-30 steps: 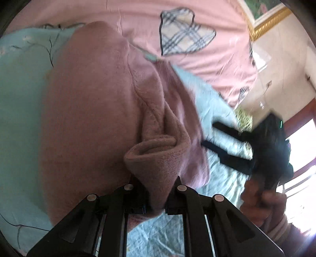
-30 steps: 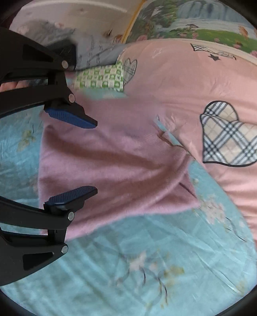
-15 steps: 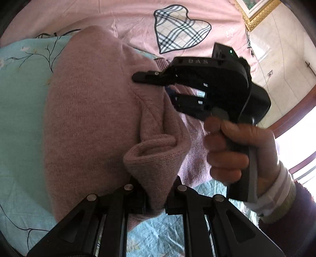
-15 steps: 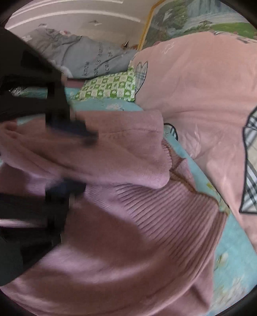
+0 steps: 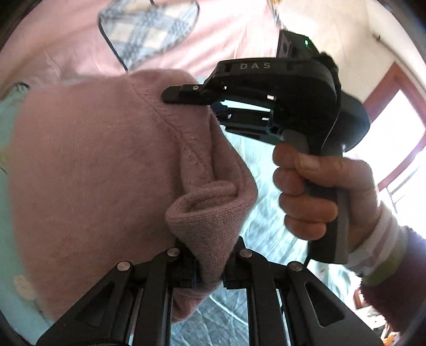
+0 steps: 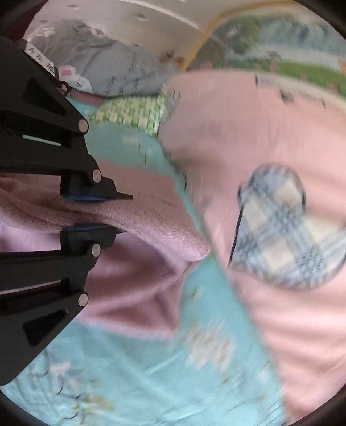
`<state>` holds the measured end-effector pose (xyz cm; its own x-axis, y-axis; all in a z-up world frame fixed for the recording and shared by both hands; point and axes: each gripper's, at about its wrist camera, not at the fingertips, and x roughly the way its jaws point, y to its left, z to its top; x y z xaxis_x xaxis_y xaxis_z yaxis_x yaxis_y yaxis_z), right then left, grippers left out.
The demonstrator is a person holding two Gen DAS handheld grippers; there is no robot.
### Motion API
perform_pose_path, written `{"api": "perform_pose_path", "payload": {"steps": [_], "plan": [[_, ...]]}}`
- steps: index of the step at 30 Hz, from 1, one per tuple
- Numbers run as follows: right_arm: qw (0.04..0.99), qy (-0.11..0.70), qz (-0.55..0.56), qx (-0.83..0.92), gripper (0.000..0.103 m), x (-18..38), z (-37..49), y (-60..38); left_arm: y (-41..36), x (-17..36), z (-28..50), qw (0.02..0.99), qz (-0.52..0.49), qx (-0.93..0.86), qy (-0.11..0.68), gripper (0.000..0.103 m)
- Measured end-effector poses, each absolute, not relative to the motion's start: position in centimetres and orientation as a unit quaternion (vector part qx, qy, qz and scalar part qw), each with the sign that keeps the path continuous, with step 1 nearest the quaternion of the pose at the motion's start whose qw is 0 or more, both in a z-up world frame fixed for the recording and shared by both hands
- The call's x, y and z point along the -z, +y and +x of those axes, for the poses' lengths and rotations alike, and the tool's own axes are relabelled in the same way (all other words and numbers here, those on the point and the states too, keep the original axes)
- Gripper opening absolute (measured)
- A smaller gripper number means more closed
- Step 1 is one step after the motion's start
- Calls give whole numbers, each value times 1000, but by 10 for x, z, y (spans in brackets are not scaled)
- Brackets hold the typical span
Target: Fold small clothes
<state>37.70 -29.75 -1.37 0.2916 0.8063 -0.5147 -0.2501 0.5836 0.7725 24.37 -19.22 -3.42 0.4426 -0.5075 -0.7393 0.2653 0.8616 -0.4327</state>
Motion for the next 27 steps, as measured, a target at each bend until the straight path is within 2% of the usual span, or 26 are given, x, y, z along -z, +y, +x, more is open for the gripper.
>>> {"api": "perform_pose_path", "payload": {"steps": [4, 10, 13, 15, 20, 27], "plan": [[746, 505, 293, -321, 15, 50, 374, -312, -203, 52, 249, 832, -110, 226, 494, 11], [747, 507, 298, -311, 15, 67, 375, -314, -208, 60, 254, 827, -111, 223, 504, 17], [753, 510, 285, -304, 16, 67, 375, -310, -207, 61, 251, 819, -127, 230, 509, 31], [753, 512, 283, -301, 18, 66, 375, -312, -209, 60, 260, 813, -137, 238, 513, 45], [766, 506, 290, -271, 24, 56, 369, -326, -204, 46, 241, 804, -141, 255, 518, 50], [774, 487, 316, -254, 26, 34, 331, -357, -145, 22, 214, 814, -177, 222, 507, 58]]}}
